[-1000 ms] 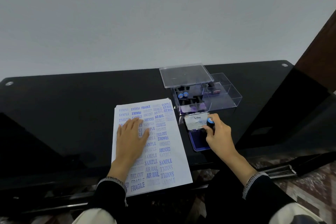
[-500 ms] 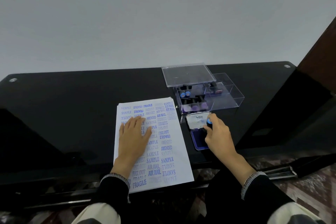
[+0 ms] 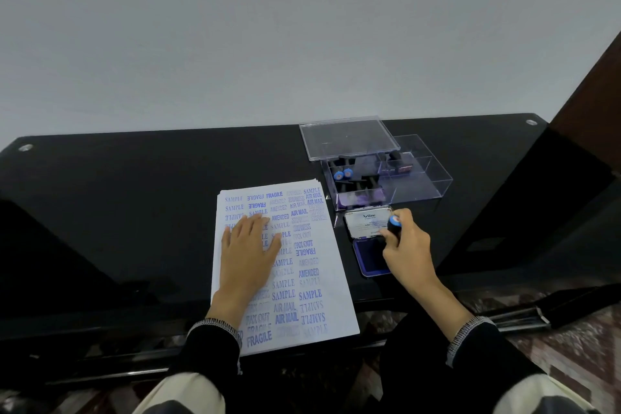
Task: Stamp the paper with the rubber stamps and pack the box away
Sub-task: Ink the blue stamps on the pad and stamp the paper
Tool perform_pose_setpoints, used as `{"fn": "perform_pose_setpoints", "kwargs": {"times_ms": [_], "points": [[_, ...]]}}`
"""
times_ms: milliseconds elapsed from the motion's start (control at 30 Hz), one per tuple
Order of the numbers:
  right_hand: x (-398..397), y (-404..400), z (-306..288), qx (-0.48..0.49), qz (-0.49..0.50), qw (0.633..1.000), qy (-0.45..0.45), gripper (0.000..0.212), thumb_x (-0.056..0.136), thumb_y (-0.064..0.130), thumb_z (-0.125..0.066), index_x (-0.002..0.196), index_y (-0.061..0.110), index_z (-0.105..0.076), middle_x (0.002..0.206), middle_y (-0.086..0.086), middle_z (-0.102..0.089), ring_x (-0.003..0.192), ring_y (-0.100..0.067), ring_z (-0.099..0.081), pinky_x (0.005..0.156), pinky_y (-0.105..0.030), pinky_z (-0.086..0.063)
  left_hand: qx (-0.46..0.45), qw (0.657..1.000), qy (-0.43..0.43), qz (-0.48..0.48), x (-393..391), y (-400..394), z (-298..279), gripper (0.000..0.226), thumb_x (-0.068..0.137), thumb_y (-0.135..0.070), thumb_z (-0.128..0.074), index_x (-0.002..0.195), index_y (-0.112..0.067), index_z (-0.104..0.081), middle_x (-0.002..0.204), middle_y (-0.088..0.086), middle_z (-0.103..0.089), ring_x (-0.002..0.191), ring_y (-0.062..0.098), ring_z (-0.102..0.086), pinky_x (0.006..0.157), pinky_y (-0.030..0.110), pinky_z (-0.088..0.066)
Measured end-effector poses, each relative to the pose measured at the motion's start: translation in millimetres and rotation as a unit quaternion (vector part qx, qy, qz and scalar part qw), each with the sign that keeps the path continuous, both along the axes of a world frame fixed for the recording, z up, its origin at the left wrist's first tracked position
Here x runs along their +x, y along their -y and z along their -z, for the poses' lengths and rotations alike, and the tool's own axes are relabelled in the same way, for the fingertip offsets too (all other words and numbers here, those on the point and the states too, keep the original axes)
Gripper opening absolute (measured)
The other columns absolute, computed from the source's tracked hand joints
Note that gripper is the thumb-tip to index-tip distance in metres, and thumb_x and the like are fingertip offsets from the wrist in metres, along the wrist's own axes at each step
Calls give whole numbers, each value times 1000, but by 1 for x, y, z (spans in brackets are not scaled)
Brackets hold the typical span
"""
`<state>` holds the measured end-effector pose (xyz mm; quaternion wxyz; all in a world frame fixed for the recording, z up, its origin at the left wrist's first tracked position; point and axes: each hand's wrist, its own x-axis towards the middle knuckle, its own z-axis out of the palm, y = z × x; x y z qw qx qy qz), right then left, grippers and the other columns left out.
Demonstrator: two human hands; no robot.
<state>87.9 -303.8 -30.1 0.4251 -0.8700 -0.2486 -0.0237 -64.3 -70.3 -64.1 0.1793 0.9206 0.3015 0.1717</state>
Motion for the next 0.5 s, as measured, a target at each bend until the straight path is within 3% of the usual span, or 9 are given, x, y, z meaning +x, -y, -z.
{"fn": "perform_pose_setpoints", "kwargs": {"times_ms": [133,300,500], "points": [[0,1,-2,3,-10,1000,-2,24,87,-6,-55,97,13,-43,90,-5,-60,80,-16,-59,60,-13,-41,0,1000,0,-1,1,0,0,48,96,-47,-43,137,-23,-45,146,-5,-42,141,17,-29,120,42,-12],[-3,0,5,-38,-12,999,37,33,85,-4,-58,93,21,-38,93,-5,-59,87,-20,-62,68,-37,-56,-3,1000,-2,-2,1,0,0,47,96,-48,-42,137,-23,-45,146,-6,-42,140,17,-29,120,42,-12],[-11,5,11,-11,8,997,72,31,84,-4,-60,89,18,-38,84,-4,-57,75,-20,-60,61,-38,-54,3,1000,0,-4,1,1,-2,47,96,-47,-43,136,-22,-45,145,-5,-43,140,17,-30,120,42,-14]]}}
